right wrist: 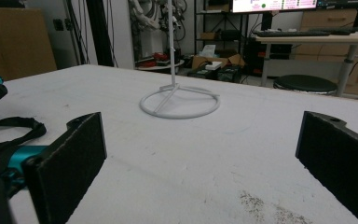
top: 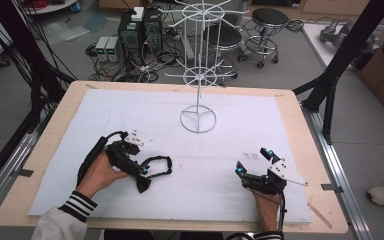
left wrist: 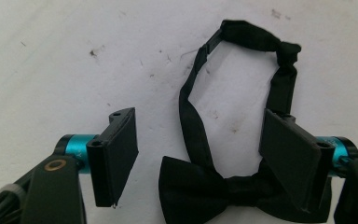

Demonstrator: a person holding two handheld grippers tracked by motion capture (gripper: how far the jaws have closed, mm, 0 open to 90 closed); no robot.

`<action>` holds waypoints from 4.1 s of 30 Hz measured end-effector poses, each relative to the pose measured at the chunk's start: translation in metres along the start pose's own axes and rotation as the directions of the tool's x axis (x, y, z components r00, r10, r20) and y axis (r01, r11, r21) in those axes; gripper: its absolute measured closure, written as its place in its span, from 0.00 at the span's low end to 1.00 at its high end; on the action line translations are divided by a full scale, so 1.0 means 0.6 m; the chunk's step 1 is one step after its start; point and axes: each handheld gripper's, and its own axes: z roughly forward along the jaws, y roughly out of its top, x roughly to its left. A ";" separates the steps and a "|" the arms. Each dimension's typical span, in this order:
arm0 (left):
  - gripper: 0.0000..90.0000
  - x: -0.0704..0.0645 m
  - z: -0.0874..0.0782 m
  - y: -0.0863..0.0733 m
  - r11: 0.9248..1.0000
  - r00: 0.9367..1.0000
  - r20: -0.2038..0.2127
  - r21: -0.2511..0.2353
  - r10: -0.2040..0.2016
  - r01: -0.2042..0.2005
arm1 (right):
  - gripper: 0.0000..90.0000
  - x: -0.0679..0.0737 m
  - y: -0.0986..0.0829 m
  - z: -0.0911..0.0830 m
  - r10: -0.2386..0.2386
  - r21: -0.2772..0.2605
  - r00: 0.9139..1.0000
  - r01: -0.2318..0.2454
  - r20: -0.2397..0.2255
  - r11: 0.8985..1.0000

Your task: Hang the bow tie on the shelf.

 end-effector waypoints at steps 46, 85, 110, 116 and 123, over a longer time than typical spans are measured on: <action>0.86 -0.005 0.030 0.007 0.991 0.999 0.019 0.131 -0.031 0.028 | 0.01 0.000 0.000 -0.001 0.020 -0.001 1.000 -0.020 0.003 1.000; 0.98 0.010 -0.042 0.002 0.944 0.992 -0.016 -0.310 -0.127 0.116 | 0.01 0.000 0.000 -0.001 0.018 -0.002 1.000 -0.018 0.005 1.000; 0.98 0.002 -0.086 0.032 0.784 0.990 0.016 -0.609 -0.139 0.120 | 0.01 0.000 0.000 -0.001 0.016 -0.002 1.000 -0.016 0.005 1.000; 0.98 -0.001 -0.104 0.063 0.776 0.993 0.009 -0.623 -0.116 0.096 | 0.01 0.000 0.000 -0.001 0.016 -0.002 1.000 -0.016 0.005 1.000; 0.98 -0.004 -0.115 0.092 0.776 0.996 -0.004 -0.627 -0.092 0.069 | 0.01 0.000 0.000 -0.001 0.016 -0.001 1.000 -0.016 0.007 1.000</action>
